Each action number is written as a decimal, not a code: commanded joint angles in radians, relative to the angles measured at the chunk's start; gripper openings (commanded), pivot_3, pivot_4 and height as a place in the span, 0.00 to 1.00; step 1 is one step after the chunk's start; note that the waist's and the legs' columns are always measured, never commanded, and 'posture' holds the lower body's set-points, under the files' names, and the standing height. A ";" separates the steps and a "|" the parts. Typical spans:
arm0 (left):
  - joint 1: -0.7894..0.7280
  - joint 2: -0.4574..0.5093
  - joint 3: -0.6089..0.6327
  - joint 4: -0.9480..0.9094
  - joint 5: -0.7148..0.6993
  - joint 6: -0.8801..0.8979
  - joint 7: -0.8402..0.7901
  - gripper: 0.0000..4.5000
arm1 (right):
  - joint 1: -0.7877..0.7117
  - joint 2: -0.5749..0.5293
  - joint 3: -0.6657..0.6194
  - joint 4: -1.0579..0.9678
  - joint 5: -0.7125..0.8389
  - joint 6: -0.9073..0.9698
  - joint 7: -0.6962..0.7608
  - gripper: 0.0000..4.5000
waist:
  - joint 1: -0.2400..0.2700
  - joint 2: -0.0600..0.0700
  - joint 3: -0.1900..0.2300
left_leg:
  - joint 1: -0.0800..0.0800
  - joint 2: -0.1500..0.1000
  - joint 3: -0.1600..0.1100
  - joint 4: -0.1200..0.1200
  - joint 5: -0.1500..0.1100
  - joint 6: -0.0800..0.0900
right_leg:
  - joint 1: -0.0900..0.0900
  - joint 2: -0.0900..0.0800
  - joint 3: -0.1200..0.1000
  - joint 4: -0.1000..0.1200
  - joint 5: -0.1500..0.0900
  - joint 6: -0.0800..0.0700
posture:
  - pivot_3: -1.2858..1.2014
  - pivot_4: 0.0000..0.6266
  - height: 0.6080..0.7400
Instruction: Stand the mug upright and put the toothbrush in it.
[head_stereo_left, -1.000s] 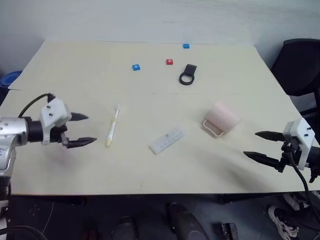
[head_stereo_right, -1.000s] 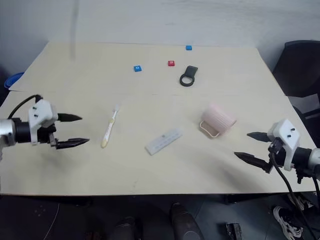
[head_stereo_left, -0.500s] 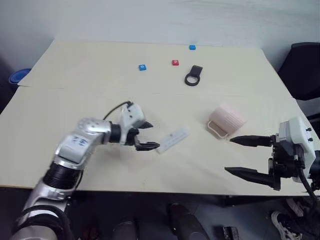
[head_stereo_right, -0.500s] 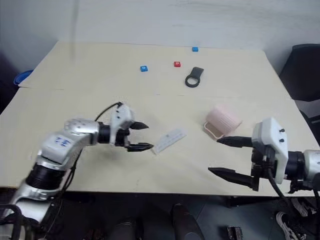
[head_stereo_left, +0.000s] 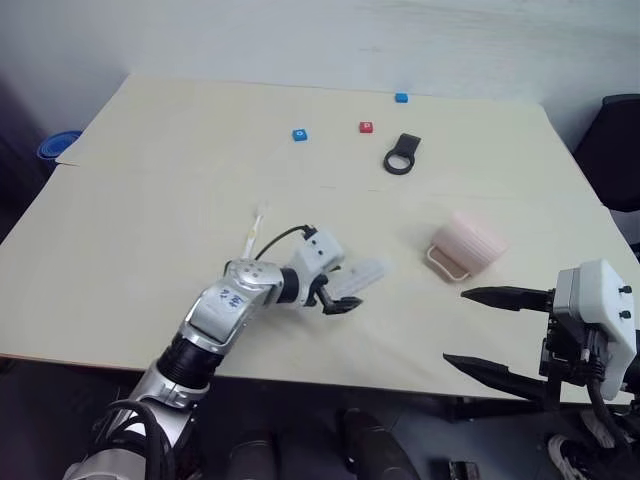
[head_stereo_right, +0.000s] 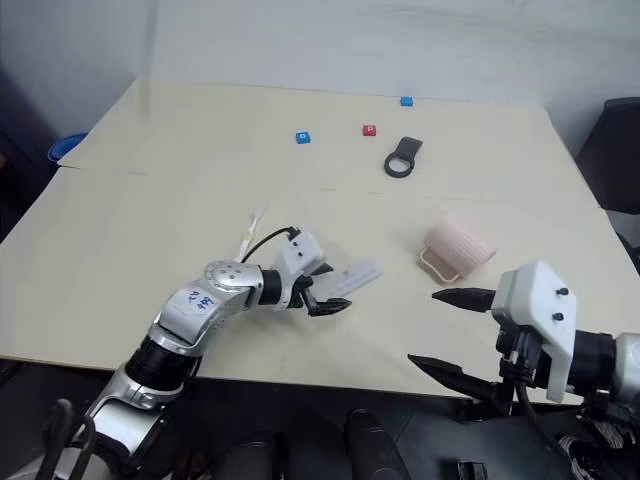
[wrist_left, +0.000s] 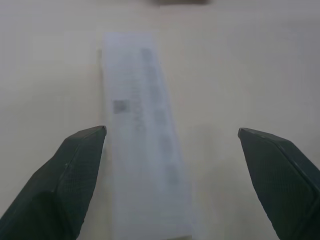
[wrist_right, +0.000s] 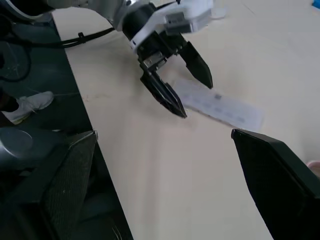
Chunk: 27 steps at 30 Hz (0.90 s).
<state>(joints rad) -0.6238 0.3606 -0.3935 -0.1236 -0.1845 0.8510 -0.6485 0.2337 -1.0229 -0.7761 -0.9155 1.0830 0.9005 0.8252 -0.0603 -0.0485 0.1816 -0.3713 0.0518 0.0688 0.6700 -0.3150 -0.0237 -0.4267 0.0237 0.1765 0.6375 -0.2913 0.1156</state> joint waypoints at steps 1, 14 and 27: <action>-0.029 -0.033 -0.023 0.086 0.049 -0.008 0.033 1.00 | 0.002 -0.002 -0.030 -0.010 0.029 -0.010 -0.044 1.00 | 0.002 0.000 0.000 | 0.000 0.000 0.000 0.000 0.000 0.000 | 0.000 0.000 0.000 0.000 0.000 0.000 | 0.52 0.24 1.00; -0.041 -0.015 -0.006 0.060 0.073 -0.007 0.020 0.66 | -0.001 -0.003 0.004 0.009 0.006 -0.061 -0.089 1.00 | 0.002 -0.001 -0.001 | 0.001 -0.001 -0.003 -0.001 0.001 0.001 | 0.002 -0.001 -0.001 0.000 0.000 0.000 | 0.52 0.24 1.00; -0.032 0.050 0.215 -0.042 -0.020 0.016 0.003 0.44 | -0.028 0.000 0.180 0.057 -0.041 -0.099 -0.079 1.00 | 0.001 -0.001 0.000 | 0.000 -0.001 -0.004 -0.002 0.001 0.001 | 0.001 -0.001 -0.001 0.000 -0.001 0.000 | 0.52 0.24 1.00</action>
<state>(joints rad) -0.6434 0.4072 -0.2498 -0.1040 -0.1630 0.8734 -0.6371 0.2176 -1.0230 -0.6161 -0.8531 1.0674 0.8270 0.7433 -0.0589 -0.0492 0.1812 -0.3717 0.0508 0.0650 0.6677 -0.3145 -0.0228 -0.4263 0.0226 0.1750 0.6371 -0.2922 0.1159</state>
